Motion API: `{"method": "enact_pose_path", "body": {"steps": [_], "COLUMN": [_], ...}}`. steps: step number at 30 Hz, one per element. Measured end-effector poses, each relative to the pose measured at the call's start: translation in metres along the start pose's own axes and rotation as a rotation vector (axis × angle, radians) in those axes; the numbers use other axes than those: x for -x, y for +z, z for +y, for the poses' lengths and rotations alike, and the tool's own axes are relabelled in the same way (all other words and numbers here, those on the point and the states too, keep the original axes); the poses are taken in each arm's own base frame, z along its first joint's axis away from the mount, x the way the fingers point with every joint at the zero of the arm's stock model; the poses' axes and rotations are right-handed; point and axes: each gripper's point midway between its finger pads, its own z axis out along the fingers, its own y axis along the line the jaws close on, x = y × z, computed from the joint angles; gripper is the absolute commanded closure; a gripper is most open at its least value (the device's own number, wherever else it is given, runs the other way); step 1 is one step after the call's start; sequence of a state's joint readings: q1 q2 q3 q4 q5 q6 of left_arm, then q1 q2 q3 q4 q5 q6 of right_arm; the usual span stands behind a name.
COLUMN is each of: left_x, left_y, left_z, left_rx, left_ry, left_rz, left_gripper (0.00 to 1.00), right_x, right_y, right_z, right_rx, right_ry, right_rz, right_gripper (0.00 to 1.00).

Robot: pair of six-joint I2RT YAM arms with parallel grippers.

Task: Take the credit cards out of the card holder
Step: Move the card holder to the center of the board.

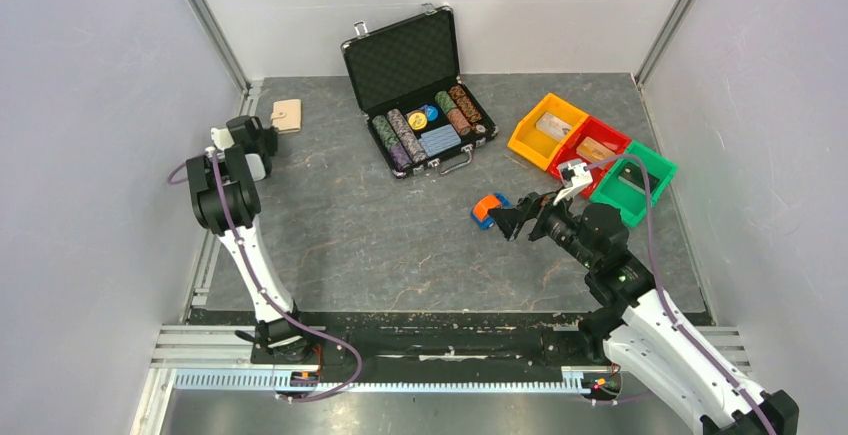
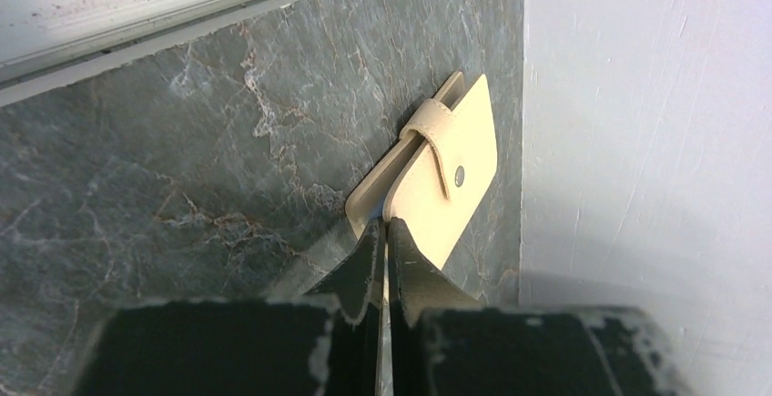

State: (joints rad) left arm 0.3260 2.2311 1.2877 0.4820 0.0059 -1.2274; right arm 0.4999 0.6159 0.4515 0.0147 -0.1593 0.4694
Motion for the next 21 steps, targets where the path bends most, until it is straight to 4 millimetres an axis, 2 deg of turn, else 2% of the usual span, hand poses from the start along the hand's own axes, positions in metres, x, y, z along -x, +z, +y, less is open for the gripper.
{"method": "enact_pose_path", "body": {"steps": [10, 15, 21], "left_x": [-0.007, -0.014, -0.023], "left_y": [-0.008, -0.028, -0.064], "left_z": [0.007, 0.014, 0.032], "left_rx": [0.004, 0.018, 0.064], "left_ry": [-0.004, -0.008, -0.018], "left_rz": [0.028, 0.057, 0.083], "left_gripper": [0.98, 0.98, 0.98], "right_x": [0.007, 0.011, 0.02], "right_y": [-0.004, -0.008, -0.018], "right_z": [0.005, 0.009, 0.015], "right_rx": [0.015, 0.03, 0.054], "right_ry": [0.001, 0.001, -0.008], "right_rz": [-0.027, -0.049, -0.095], "right_gripper": [0.02, 0.02, 0.02]}}
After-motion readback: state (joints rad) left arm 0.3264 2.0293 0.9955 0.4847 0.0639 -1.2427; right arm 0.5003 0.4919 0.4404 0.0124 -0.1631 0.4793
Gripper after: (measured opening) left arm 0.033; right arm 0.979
